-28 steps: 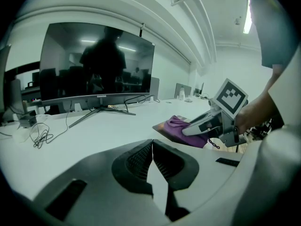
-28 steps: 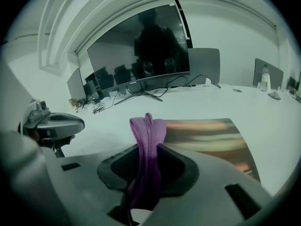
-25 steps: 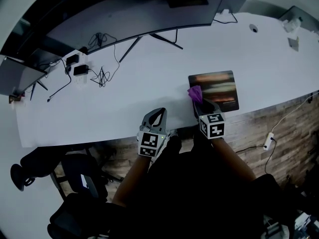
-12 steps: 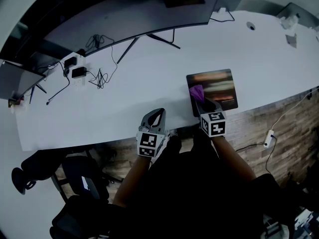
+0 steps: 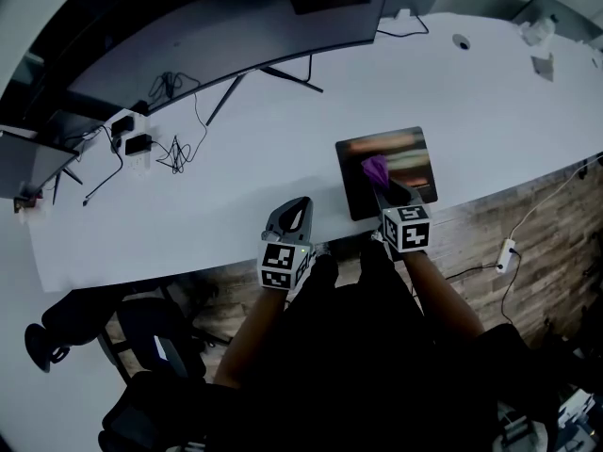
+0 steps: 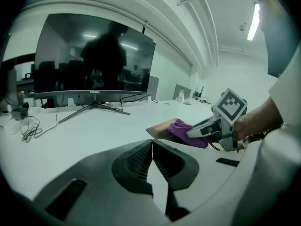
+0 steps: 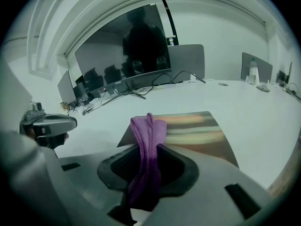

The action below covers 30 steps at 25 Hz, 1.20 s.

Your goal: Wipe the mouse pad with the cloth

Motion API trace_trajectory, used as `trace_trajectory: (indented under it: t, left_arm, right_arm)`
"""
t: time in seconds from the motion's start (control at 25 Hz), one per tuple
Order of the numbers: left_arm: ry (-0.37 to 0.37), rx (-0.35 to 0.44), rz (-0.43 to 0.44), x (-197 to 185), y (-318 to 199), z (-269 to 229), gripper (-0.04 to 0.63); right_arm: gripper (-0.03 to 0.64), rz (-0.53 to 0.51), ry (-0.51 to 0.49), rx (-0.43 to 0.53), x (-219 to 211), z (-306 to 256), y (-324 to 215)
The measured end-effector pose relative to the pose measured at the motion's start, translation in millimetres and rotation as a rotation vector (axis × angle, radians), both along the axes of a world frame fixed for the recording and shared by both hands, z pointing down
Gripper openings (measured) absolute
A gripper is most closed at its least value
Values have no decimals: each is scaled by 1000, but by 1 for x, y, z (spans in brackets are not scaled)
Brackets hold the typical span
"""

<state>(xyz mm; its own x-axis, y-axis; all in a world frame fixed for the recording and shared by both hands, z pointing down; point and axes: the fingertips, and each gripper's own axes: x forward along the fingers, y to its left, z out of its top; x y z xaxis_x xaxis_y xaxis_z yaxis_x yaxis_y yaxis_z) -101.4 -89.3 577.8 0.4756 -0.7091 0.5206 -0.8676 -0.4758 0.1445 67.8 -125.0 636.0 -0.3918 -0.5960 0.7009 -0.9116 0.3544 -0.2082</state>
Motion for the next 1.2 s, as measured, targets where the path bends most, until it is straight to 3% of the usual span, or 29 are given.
trace_trajectory:
  t: [1.2]
  left_arm:
    - [27,-25,72,77,-26,9,21]
  right_arm:
    - [118,126,30,-8,107,2,-5]
